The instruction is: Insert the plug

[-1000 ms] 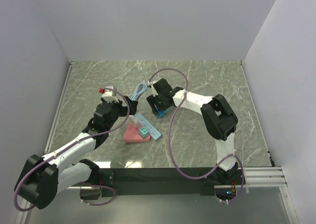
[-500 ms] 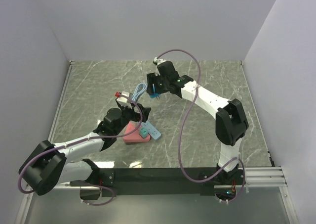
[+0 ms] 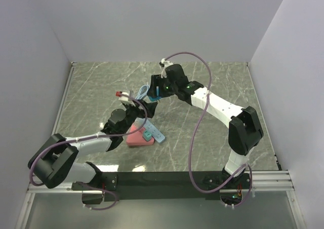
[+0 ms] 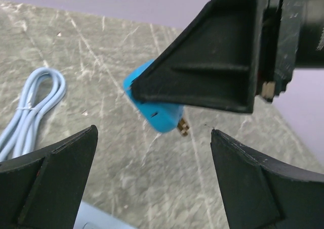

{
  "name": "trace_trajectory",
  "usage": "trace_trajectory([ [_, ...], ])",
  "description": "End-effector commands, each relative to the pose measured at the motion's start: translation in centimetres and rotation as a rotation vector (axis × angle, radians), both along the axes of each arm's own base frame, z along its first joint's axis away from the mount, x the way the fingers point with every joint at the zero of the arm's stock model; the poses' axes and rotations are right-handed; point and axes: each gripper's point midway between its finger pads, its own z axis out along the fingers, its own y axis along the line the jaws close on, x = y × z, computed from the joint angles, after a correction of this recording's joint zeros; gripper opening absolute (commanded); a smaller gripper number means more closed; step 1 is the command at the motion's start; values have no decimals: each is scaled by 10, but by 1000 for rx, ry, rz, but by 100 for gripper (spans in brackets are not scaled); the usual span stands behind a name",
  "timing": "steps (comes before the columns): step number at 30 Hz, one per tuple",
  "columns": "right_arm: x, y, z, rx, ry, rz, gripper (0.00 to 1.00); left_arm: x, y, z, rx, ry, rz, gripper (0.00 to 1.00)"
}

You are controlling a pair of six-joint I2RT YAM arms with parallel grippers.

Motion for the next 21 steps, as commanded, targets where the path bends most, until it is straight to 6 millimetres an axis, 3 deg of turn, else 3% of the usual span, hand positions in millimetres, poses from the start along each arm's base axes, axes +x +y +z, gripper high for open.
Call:
trace_trajectory([
  [1, -4, 8, 31, 70, -65, 13, 3, 6, -10, 43, -143, -89, -15, 100],
  [6, -10, 13, 32, 83, -66, 29, 3, 14, -17, 37, -163, -52, -12, 99],
  [11, -18, 17, 31, 91, -63, 44, 3, 14, -14, 41, -206, -67, 3, 90],
  [15, -22, 16, 32, 99, -65, 44, 2, 14, -19, 41, -219, -61, -19, 77],
  [21, -27, 17, 35, 113, -69, 57, 3, 12, -21, 40, -236, -56, -30, 48],
])
